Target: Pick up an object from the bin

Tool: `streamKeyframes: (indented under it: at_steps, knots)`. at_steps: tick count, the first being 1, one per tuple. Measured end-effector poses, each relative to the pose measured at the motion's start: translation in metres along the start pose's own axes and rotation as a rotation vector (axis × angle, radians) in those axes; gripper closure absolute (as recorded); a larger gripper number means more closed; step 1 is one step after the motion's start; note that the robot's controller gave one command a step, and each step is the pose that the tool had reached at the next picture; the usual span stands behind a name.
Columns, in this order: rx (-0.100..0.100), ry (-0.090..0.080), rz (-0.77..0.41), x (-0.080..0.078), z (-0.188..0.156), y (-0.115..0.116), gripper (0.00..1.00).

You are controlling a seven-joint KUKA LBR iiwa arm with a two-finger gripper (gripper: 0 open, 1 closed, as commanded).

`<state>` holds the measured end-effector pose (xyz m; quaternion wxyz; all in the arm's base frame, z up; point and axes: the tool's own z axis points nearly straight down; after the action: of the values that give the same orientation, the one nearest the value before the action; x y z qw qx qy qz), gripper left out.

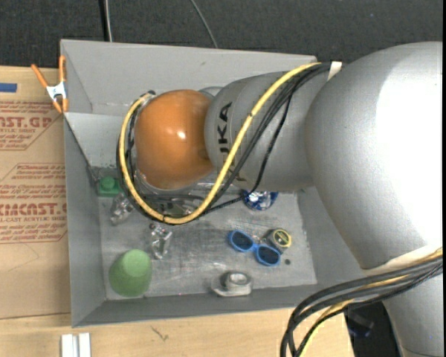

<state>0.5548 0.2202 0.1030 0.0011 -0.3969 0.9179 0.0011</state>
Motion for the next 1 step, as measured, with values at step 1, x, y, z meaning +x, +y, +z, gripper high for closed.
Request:
streamKeyframes:
  at_steps: [1]
  knots:
    - [0.019, -0.042, -0.235, 0.0417, 0.0243, 0.0450, 0.00]
